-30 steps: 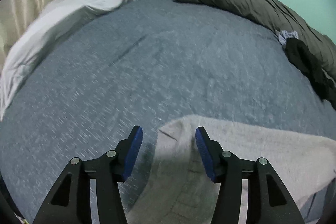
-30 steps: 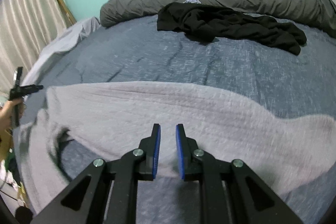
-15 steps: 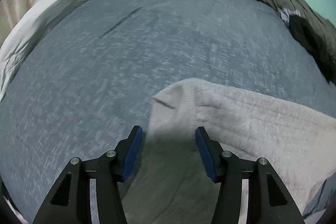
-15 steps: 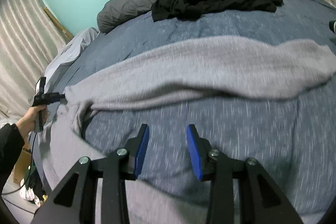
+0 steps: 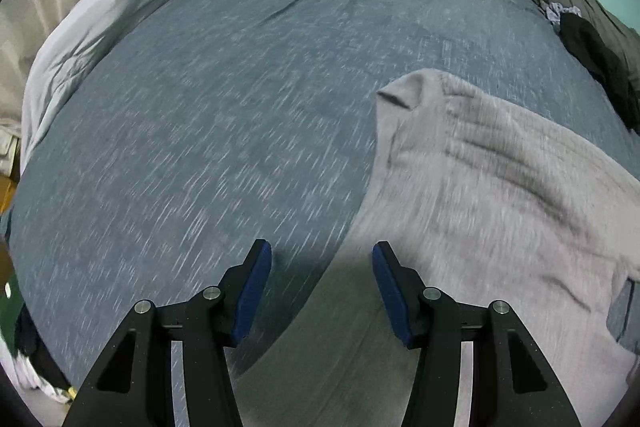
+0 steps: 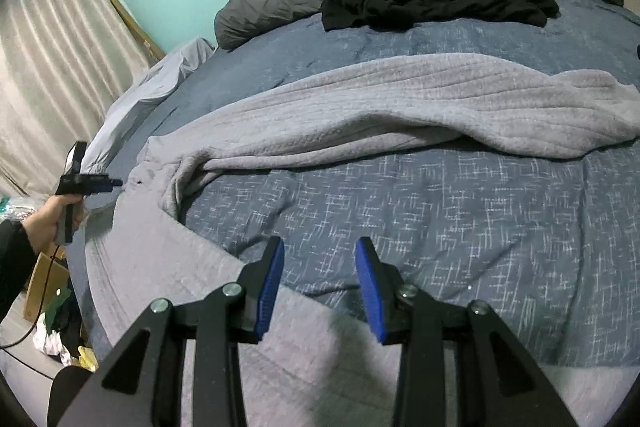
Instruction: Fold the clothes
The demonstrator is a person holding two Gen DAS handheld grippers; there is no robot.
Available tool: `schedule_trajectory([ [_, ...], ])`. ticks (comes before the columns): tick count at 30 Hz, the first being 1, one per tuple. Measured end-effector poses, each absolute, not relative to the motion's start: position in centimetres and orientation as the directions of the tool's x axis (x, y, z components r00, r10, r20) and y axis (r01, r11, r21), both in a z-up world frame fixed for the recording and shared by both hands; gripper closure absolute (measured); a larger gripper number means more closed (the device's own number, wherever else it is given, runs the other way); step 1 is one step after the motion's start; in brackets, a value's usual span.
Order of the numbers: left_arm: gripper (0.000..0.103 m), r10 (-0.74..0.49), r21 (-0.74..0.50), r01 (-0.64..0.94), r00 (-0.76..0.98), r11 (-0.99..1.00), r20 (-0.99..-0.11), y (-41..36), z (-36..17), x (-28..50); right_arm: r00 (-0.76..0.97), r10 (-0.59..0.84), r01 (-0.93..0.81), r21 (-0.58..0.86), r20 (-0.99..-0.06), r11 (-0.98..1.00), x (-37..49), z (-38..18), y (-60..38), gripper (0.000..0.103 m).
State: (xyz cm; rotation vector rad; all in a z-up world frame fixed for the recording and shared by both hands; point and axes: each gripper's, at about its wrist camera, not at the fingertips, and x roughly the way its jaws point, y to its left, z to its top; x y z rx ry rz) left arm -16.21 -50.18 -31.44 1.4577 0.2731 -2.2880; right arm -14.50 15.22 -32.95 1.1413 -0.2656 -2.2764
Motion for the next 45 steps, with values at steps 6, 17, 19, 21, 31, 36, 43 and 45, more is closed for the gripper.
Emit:
schedule_trajectory([
  [6,0.046,-0.229,0.026,0.494,-0.354,-0.869,-0.907,-50.3,-30.1,-11.6,-0.458,-0.607,0.415,0.447,-0.65,-0.792,-13.1,-32.6,13.9,0.066],
  [17,0.048,-0.188,-0.055,0.564,-0.363,-0.824,-0.912,-49.3,-31.5,-7.8,-0.471,-0.644,0.445,0.468,-0.603,-0.764,-12.4,-31.1,12.5,0.066],
  [19,0.087,-0.176,-0.066,0.56,-0.367,-0.826,-0.914,-49.3,-31.9,-7.9,-0.469,-0.643,0.44,0.471,-0.605,-0.764,-12.5,-31.4,12.6,0.066],
  [21,0.088,-0.183,-0.064,0.561,-0.372,-0.825,-0.91,-49.3,-31.7,-7.7,-0.468,-0.639,0.434,0.471,-0.611,-0.768,-12.7,-31.7,12.7,0.066],
  [31,0.089,-0.148,-0.143,0.641,-0.378,-0.754,-0.914,-51.2,-31.8,-2.8,-0.452,-0.654,0.428,0.497,-0.606,-0.755,-13.3,-32.1,12.5,0.066],
  [36,0.085,-0.145,-0.118,0.646,-0.339,-0.755,-0.93,-51.2,-33.3,-3.3,-0.447,-0.657,0.442,0.488,-0.608,-0.753,-13.0,-32.0,12.2,0.066],
  [43,0.051,-0.259,-0.051,0.639,-0.382,-0.767,-0.887,-50.3,-29.0,-4.4,-0.454,-0.653,0.432,0.492,-0.606,-0.756,-13.4,-32.1,12.5,0.066],
  [45,0.051,-0.306,-0.02,0.633,-0.401,-0.774,-0.864,-49.6,-27.7,-5.1,-0.452,-0.653,0.431,0.492,-0.608,-0.756,-13.4,-32.2,12.4,0.066],
])
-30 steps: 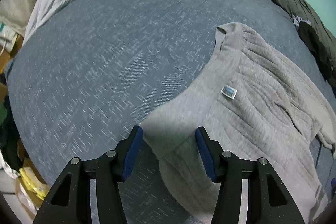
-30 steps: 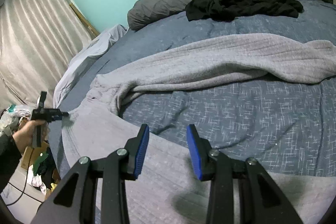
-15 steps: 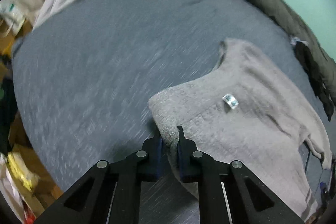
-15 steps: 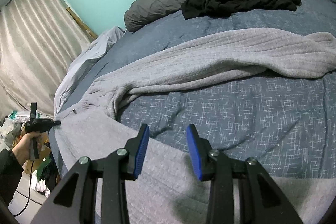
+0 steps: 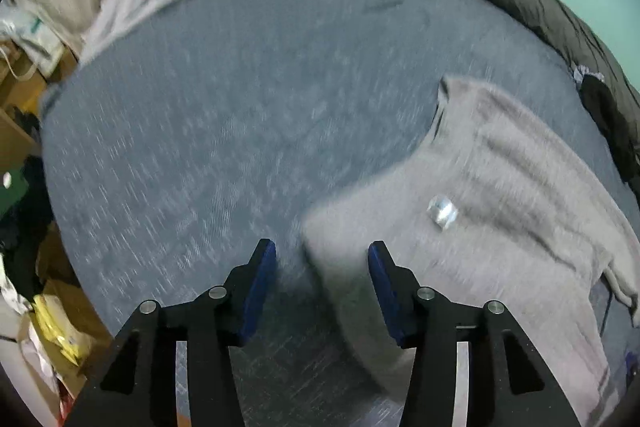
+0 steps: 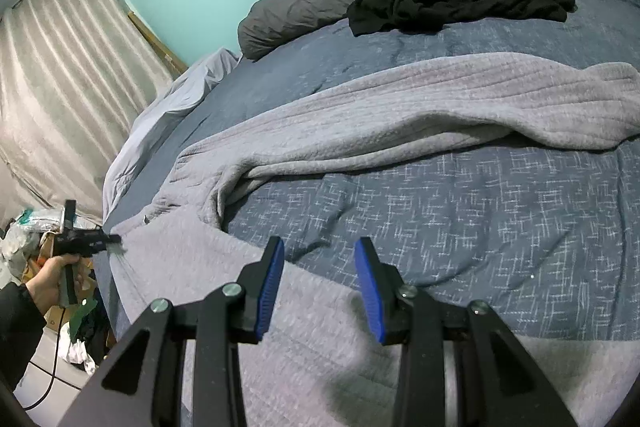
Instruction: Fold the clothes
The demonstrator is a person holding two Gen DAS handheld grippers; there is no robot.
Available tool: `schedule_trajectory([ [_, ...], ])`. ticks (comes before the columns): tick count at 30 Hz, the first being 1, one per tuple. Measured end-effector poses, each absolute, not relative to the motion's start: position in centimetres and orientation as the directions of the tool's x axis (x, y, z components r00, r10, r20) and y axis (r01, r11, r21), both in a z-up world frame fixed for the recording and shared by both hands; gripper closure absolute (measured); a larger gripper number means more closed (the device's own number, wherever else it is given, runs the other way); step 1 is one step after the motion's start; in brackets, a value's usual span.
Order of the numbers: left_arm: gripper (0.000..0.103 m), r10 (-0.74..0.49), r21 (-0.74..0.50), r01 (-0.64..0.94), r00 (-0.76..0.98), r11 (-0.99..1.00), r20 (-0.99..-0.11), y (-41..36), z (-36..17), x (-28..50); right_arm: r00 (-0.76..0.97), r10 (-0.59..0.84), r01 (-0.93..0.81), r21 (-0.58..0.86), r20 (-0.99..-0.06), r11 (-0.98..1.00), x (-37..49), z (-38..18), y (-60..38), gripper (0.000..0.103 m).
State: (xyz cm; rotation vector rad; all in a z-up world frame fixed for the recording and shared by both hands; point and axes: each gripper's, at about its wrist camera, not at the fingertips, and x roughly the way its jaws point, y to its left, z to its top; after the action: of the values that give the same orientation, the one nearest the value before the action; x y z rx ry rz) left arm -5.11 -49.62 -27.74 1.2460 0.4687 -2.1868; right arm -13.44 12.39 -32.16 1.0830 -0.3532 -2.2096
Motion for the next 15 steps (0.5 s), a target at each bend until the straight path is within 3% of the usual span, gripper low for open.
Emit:
schedule_trajectory([
  [4,0.051,-0.355,0.012,0.621,-0.431,-0.784,-0.83,-48.1,-26.1,-7.0,-0.452,-0.653,0.431,0.492,-0.608,-0.756,-13.4,-32.2,12.5,0.066],
  [15,0.051,-0.151,-0.153,0.441,-0.581,-0.884,-0.8,-36.6,-28.3,-12.4,-0.462,-0.638,0.39,0.505,-0.616,-0.77,-14.8,-33.0,14.0,0.066],
])
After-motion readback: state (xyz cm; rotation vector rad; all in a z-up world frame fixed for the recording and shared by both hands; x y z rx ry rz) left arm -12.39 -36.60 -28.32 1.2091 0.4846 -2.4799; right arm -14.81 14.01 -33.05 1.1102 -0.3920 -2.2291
